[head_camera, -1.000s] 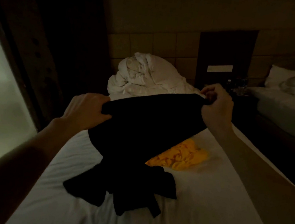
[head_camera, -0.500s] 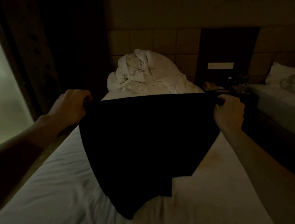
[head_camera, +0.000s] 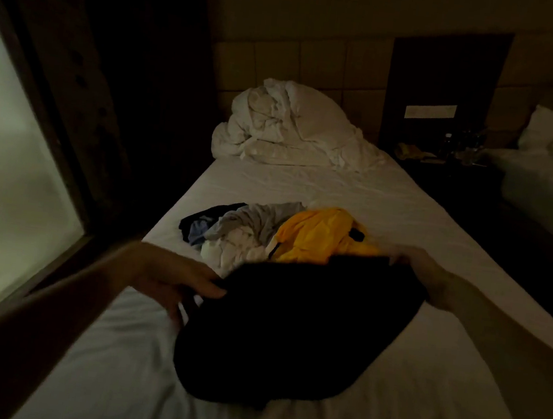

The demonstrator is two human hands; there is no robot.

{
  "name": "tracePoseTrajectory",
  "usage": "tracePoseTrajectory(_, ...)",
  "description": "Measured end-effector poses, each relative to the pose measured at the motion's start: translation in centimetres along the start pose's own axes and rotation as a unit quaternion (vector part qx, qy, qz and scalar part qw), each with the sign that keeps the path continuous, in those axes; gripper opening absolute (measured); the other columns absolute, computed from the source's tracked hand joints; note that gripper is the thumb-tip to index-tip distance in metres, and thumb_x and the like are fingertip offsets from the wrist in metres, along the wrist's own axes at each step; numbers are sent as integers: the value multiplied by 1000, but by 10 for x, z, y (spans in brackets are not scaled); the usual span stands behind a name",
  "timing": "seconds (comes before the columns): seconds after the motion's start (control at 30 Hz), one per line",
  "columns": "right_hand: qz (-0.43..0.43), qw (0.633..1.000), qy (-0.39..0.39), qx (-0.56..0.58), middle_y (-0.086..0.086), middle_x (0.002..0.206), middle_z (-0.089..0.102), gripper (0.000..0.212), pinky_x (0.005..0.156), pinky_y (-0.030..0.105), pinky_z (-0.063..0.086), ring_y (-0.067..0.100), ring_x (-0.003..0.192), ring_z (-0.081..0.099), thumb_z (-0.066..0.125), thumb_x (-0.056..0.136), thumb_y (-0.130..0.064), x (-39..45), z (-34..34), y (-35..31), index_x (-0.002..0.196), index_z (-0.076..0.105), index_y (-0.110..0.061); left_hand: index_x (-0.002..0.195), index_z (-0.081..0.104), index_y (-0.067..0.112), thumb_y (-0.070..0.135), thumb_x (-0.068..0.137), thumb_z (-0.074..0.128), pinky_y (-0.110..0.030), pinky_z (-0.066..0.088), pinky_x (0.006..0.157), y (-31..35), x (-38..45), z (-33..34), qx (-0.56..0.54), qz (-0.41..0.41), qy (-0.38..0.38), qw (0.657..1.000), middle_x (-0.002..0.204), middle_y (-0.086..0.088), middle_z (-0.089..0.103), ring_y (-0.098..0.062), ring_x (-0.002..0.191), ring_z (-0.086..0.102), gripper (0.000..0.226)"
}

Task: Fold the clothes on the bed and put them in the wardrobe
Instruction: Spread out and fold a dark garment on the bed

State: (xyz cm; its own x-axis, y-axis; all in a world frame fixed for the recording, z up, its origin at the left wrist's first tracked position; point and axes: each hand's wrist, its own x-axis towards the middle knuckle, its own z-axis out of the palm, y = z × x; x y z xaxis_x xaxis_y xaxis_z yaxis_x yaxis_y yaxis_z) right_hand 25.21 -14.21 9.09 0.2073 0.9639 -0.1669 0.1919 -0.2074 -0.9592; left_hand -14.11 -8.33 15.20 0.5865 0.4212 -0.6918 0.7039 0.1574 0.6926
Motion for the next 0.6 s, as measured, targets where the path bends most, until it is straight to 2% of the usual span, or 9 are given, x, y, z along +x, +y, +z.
tracePoseTrajectory(0.07,97,995,-30,18,8,61,43,46,58,32,30,20,54,42,51,87,-42,0,10,27,52,52,-12,116,67,11,60,72,74,-40,57,77,-12,29,0,-29,-11,-29,999,115,-10,69,-28,86,70,66)
tracePoseTrajectory(0.17,83,976,-51,-196,3,60,59,74,70,30,39,21,68,55,43,94,-63,14,22,61,49,64,-7,100,75,9,53,89,58,-39,55,87,-37,85,-1,25,8,163,986,105,-8,73,-29,92,70,48)
tracePoseTrajectory(0.23,12,964,-37,-262,-1,51,54,63,63,24,40,22,66,57,52,95,-50,25,40,78,48,65,-11,104,70,13,42,89,65,-34,50,91,-61,130,1,173,-5,324,930,108,-8,68,-30,108,63,33)
tracePoseTrajectory(0.3,-49,956,-35,-287,-2,61,55,34,61,25,40,24,75,59,61,95,-30,39,63,89,66,65,-14,143,39,14,49,81,71,-41,35,107,-82,163,15,229,-48,390,890,146,-15,36,-35,136,36,78)
tracePoseTrajectory(0.33,-53,956,-60,-283,1,82,61,17,69,28,42,24,90,59,62,94,-26,45,78,93,85,64,-12,150,25,17,60,70,74,-46,29,112,-88,176,21,192,-69,384,900,154,-16,21,-37,141,25,104)
tracePoseTrajectory(0.37,-32,956,-95,-276,7,109,59,22,78,29,42,25,108,56,62,94,-27,56,91,98,109,60,-10,149,26,18,74,54,75,-48,27,115,-90,182,26,157,-53,357,919,154,-15,22,-36,142,25,121)
tracePoseTrajectory(0.43,18,962,-124,-242,10,148,39,62,97,30,38,29,135,40,58,95,-38,69,113,103,145,34,-10,132,47,25,87,33,71,-40,37,111,-87,185,35,104,56,250,961,139,-3,48,-24,132,45,119)
tracePoseTrajectory(0.53,28,985,-72,-156,9,149,37,85,105,33,33,33,139,35,56,88,-61,87,137,109,149,27,-9,125,55,26,57,75,68,-28,43,105,-74,175,44,-74,105,47,991,129,6,59,-14,123,55,60)
tracePoseTrajectory(0.6,62,975,-84,-195,11,141,45,73,97,30,36,33,133,43,63,89,-53,99,142,122,140,42,-6,132,58,17,54,95,42,-32,43,104,-73,173,37,-211,125,-21,969,137,-3,57,-22,126,53,54)
